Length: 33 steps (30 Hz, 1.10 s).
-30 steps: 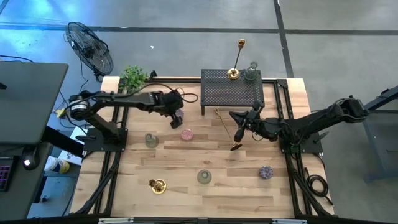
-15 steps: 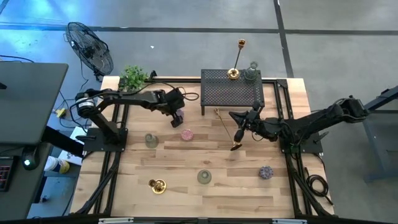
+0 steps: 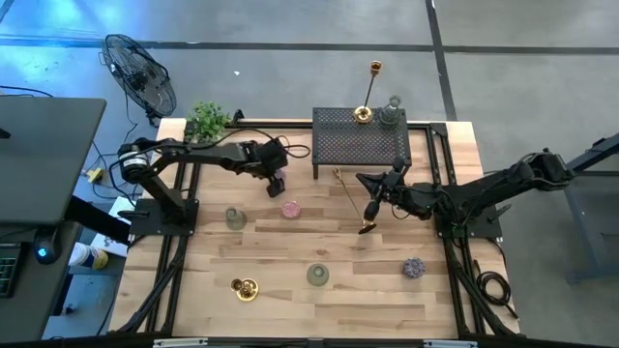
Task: Pick & Place candle stick holders
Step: Put the red patterned scented candle on the shelf
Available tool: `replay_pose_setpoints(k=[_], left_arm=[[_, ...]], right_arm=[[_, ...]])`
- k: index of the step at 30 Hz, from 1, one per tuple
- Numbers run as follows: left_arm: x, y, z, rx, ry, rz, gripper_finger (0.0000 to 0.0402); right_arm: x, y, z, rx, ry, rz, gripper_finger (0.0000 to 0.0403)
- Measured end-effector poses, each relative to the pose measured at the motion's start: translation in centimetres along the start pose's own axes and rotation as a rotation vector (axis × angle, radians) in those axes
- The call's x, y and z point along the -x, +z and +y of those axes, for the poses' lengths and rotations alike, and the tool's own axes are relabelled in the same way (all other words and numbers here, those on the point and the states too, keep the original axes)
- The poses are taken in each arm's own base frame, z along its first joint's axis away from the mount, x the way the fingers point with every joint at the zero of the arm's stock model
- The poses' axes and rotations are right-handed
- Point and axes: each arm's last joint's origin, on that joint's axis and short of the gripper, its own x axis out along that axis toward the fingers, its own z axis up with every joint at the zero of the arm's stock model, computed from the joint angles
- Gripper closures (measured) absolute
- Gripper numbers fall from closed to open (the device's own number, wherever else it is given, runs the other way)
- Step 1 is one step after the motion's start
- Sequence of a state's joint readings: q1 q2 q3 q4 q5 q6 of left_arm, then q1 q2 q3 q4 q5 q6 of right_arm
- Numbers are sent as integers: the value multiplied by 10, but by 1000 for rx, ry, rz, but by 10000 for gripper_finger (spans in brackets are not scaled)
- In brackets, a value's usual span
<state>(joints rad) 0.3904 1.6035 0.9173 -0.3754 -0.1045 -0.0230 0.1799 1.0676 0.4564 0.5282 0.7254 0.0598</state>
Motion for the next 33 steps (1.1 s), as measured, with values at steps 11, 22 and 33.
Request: replay_pose_setpoints(k=[11, 22, 33], left_arm=[[-2, 0, 0, 13, -13, 6, 92], [-16, -1, -2, -10, -35, 24, 92], [-17, -2, -2, -1, -42, 37, 92]], right_arm=[[0, 0, 0, 0, 0, 0, 403], [0, 0, 0, 0, 0, 0, 403], [0, 0, 0, 0, 0, 0, 403]])
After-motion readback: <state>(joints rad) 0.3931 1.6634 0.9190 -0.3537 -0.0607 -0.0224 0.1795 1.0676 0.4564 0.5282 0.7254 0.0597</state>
